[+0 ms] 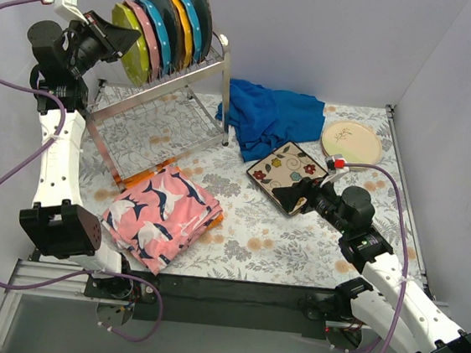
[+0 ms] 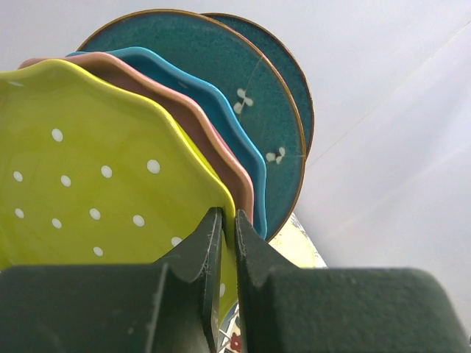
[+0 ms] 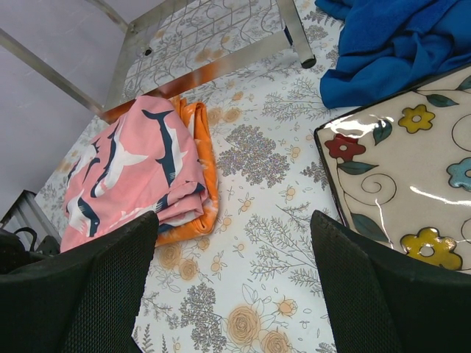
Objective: Unload the plates from the dish rack
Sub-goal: Unload the plate from the dish rack.
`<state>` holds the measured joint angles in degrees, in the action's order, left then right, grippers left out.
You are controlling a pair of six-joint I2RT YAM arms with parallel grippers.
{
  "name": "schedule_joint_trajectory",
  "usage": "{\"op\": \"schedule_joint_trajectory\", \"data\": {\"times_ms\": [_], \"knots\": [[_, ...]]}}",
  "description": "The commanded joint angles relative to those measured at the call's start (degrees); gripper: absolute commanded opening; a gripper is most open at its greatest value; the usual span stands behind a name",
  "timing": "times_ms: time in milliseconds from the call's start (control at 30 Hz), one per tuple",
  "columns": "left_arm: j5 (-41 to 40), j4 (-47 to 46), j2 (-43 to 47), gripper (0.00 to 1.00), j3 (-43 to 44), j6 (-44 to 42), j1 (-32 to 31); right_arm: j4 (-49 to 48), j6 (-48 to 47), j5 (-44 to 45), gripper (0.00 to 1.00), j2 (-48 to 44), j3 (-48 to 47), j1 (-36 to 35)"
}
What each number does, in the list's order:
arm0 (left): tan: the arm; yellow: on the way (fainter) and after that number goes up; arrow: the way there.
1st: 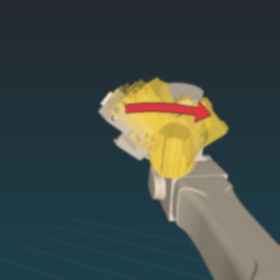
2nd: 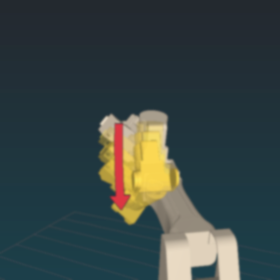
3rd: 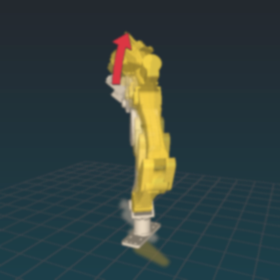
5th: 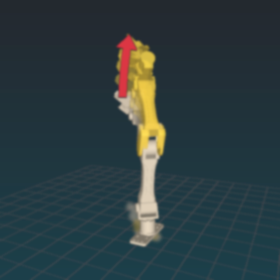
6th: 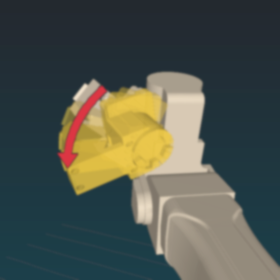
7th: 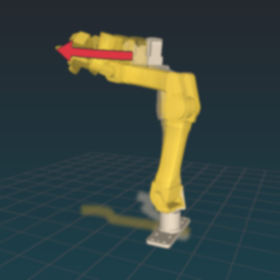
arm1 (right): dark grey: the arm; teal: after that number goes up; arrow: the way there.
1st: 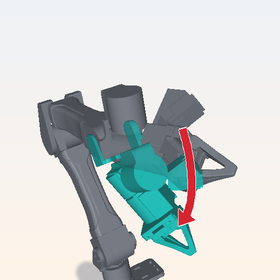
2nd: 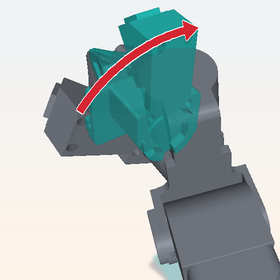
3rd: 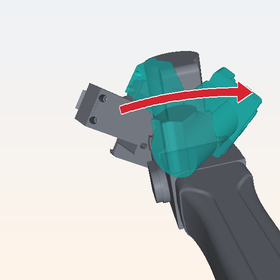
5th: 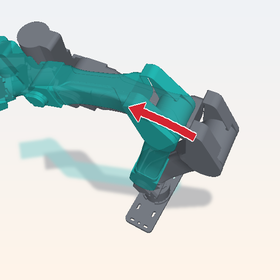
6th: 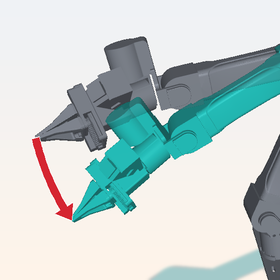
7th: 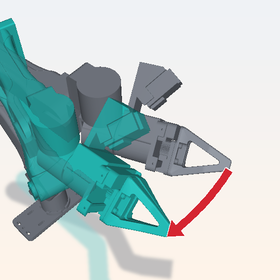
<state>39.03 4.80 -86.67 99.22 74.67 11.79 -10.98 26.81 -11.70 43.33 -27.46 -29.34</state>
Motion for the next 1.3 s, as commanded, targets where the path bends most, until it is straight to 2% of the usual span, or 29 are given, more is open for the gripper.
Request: {"op": "schedule_joint_trajectory", "data": {"times_ms": [0,267,633,1267], "knots": [[1.1,-1.5,1.9,0.00,0.7,-0.3,-0.3,-3.1,-0.8,0.4,0.88,-0.4,-0.4,-0.4],[-1.8,-0.9,4.1,0.00,2.4,-4.4,-0.3,-3.1,-1.2,0.5,0.88,0.0,-0.5,-0.5],[-2.6,-3.5,6.2,0.00,0.3,-3.5,-0.3,-3.2,-1.2,-0.2,0.88,0.1,-0.9,-0.5],[-6.6,-0.7,9.4,0.00,1.1,-5.9,-0.2,-3.0,-1.7,0.1,0.88,0.3,-1.0,-1.1]]}}
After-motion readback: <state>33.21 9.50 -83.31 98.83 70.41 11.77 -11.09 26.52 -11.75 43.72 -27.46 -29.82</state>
